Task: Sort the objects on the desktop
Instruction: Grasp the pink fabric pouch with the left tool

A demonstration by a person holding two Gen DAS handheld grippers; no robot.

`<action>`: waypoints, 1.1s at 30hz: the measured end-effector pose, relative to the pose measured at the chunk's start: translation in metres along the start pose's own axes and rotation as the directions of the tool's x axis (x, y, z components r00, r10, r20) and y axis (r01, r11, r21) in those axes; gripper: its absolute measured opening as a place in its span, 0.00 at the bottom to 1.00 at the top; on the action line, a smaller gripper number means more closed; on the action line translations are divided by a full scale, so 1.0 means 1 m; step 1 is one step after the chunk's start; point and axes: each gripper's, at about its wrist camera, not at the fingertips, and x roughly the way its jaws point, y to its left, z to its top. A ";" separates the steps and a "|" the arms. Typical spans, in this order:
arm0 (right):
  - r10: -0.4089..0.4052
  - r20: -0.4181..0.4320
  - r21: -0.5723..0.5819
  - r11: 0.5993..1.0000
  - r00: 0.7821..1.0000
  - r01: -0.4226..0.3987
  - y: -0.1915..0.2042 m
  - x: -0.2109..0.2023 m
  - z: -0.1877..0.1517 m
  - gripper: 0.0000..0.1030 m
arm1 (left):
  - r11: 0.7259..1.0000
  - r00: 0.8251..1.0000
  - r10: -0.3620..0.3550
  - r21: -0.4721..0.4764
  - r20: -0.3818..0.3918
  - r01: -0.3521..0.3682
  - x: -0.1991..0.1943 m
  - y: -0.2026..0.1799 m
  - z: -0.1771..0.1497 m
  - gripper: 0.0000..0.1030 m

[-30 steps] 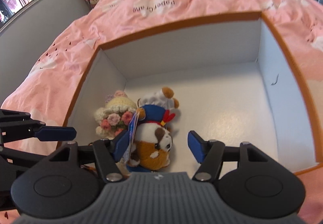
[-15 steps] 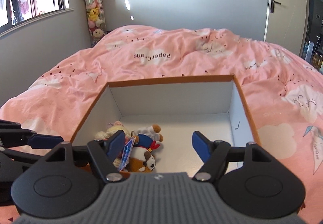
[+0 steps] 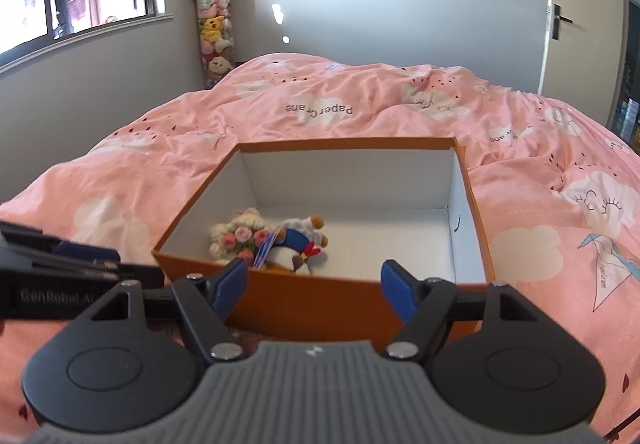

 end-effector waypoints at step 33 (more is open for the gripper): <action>0.249 -0.430 -0.053 0.953 0.868 -0.299 0.008 -0.014 -0.085 0.50 | 0.870 0.966 -0.070 0.459 -0.248 0.180 -0.019 -0.044 -0.090 0.60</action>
